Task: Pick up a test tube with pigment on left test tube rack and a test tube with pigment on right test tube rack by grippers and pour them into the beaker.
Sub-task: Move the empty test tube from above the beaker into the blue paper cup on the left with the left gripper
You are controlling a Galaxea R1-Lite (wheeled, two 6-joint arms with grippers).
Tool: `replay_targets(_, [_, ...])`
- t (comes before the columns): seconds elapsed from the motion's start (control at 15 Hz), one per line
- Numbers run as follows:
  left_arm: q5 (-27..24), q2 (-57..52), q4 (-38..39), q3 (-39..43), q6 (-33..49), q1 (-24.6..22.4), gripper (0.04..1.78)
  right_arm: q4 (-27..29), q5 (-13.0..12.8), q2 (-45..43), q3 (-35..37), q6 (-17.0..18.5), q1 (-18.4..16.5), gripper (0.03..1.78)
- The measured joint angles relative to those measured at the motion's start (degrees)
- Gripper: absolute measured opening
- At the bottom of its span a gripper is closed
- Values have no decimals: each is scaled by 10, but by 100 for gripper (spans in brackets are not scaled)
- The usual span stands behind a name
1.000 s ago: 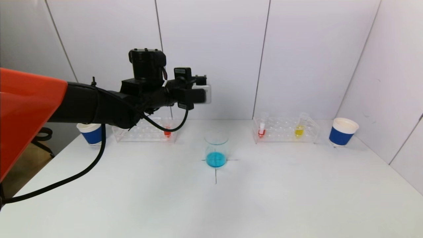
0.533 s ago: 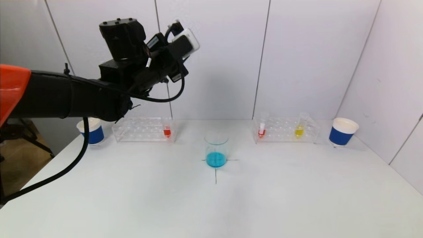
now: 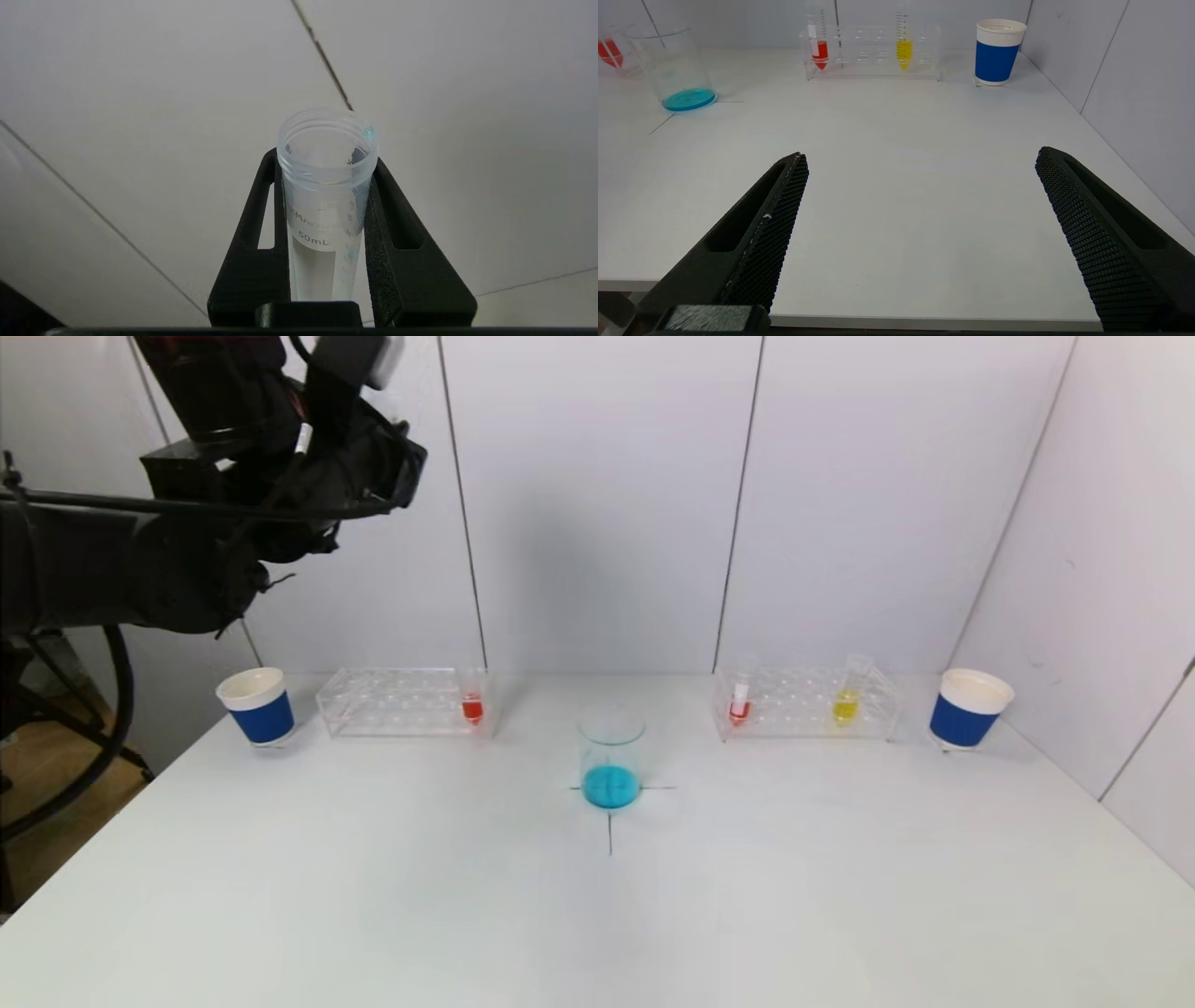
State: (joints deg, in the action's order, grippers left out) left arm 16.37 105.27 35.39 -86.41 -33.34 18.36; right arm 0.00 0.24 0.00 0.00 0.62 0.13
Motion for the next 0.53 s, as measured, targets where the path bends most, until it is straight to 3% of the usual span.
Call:
replay_targets(0.27, [7, -46, -33, 12, 93, -81, 46, 0, 0, 0, 0, 0, 0, 177])
replay_targets(0.53, [-1, -94, -38, 92, 179, -181, 46, 0, 0, 0, 0, 0, 0, 177])
